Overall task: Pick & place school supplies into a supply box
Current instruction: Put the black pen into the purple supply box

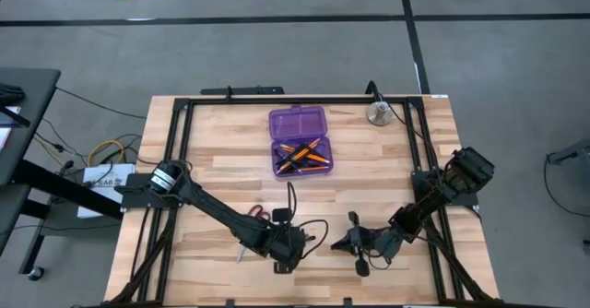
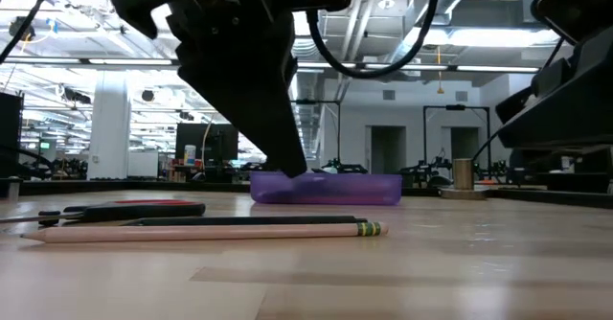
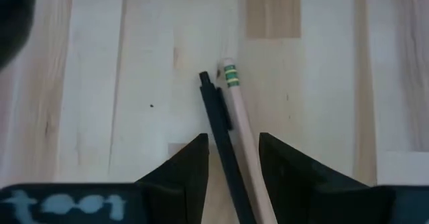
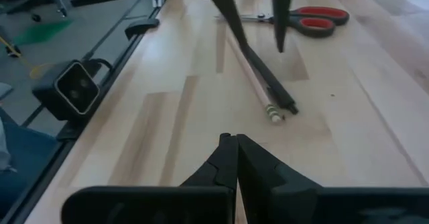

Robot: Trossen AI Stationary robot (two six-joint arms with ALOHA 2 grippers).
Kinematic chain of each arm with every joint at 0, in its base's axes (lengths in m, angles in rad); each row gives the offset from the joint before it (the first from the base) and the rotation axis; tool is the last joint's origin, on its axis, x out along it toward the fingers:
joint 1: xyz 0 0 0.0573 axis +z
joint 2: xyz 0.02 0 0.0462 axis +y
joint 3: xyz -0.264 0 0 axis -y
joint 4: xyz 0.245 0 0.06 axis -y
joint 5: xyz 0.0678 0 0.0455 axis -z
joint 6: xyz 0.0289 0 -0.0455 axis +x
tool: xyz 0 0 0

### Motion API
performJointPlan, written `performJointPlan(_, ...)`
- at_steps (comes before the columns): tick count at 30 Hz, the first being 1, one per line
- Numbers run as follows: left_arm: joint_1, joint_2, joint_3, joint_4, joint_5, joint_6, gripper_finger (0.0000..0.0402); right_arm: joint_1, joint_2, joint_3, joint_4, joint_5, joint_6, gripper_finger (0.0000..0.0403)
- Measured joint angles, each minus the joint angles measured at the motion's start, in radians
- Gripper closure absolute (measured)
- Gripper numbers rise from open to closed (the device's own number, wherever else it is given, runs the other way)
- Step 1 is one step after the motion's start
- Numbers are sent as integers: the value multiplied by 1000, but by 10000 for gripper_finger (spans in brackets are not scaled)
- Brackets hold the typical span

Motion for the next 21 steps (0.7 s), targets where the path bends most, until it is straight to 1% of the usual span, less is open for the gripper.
performJointPlan(12,21,3,0,-27,-11,-56,281,28,0,3,0,-5,15,402)
performJointPlan(17,44,3,0,-15,-8,-79,281,52,0,3,0,-5,15,402)
performJointPlan(21,52,3,0,22,17,-79,281,66,0,3,0,-2,16,402)
